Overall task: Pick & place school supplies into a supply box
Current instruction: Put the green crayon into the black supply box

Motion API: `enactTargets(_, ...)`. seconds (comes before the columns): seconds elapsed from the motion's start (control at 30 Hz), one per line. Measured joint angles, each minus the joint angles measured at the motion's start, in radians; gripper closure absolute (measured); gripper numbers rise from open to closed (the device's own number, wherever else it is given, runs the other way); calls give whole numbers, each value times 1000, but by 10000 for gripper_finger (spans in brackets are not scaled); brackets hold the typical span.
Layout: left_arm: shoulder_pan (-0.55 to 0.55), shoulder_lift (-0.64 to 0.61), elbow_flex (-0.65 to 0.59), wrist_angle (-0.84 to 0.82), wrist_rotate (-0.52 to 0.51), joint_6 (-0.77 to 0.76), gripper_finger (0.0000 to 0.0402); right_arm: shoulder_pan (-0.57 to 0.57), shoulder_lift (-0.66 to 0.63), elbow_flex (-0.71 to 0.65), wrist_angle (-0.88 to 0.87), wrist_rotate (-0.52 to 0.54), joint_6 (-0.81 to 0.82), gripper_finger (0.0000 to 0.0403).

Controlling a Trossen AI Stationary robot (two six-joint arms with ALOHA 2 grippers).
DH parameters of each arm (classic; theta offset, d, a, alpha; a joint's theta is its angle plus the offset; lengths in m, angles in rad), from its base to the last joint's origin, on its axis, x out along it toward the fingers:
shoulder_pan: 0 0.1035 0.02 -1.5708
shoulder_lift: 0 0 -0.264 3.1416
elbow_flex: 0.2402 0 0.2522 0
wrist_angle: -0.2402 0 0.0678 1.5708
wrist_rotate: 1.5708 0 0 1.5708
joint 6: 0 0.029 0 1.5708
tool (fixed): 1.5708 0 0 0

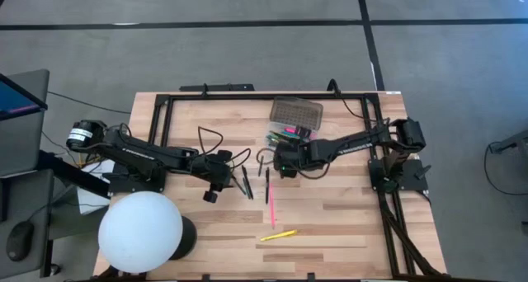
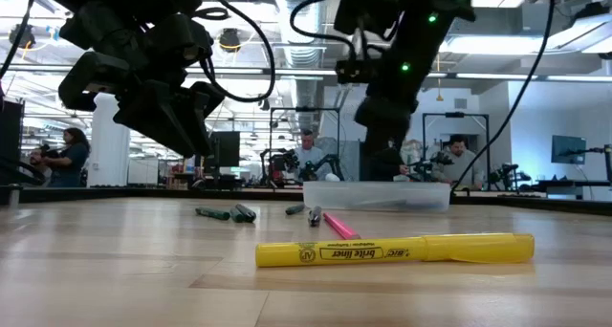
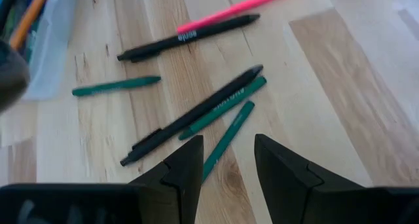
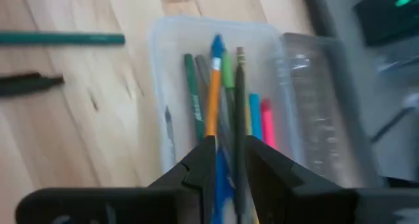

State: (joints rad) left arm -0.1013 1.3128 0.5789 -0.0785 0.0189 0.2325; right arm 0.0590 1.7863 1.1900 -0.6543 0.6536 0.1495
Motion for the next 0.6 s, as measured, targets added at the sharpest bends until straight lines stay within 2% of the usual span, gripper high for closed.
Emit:
enactTargets(0.13,0,0,0,36,0,-3,269,53,-5,0,-149,167,71,327)
enactTargets(0.2,0,0,0,50,0,-4,269,66,-8,0,-226,208,134,327)
enactTargets(0.4,0,26,-19,72,0,-3,269,107,-8,-1,-387,210,298,327)
enactTargets(0.6,0,143,-41,185,1,96,269,273,-8,-1,-381,212,317,327)
